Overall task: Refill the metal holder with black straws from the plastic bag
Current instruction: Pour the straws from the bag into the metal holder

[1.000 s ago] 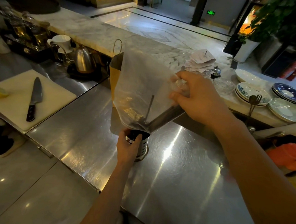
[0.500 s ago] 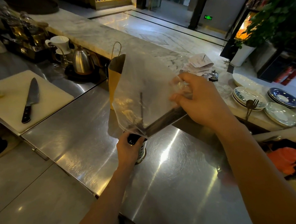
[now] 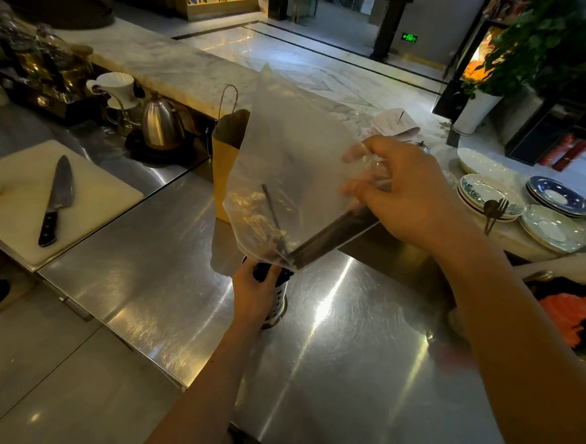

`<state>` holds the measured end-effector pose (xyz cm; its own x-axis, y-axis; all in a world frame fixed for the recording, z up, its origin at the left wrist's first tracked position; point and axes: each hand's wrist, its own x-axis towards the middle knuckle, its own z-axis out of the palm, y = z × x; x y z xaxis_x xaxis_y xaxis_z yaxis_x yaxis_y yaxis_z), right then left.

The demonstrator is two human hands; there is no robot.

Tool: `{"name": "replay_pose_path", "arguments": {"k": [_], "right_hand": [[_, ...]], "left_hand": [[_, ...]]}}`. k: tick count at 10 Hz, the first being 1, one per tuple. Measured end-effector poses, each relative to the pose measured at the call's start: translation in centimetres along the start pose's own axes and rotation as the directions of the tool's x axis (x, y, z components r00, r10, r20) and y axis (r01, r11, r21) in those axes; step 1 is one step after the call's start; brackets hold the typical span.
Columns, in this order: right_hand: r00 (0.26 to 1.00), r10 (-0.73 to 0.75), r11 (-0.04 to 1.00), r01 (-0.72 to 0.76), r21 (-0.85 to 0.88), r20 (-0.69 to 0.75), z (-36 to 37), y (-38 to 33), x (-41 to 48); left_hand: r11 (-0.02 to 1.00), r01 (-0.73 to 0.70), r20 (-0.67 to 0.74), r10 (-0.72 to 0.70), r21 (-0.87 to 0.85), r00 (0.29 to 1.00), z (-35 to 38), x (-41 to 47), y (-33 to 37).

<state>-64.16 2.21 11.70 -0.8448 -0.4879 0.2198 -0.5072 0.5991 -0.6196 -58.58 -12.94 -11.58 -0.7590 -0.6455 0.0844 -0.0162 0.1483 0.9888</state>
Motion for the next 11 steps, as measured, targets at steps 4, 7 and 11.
{"name": "replay_pose_path", "arguments": {"k": [4, 7, 11], "right_hand": [[0.999, 0.019, 0.999, -0.021, 0.043, 0.031, -0.3, 0.2, 0.2], [0.999, 0.022, 0.999, -0.023, 0.033, 0.038, -0.4, 0.2, 0.4], [1.000, 0.023, 1.000, -0.024, 0.018, 0.018, -1.1, 0.0, 0.7]], "left_hand": [[0.986, 0.052, -0.044, -0.059, -0.160, 0.997, -0.1, 1.5, 1.5], [0.973, 0.073, 0.003, -0.074, -0.217, 0.997, 0.6, 2.2, 1.4], [0.977, 0.092, 0.079, -0.078, -0.193, 0.994, 1.2, 2.0, 2.4]]}}
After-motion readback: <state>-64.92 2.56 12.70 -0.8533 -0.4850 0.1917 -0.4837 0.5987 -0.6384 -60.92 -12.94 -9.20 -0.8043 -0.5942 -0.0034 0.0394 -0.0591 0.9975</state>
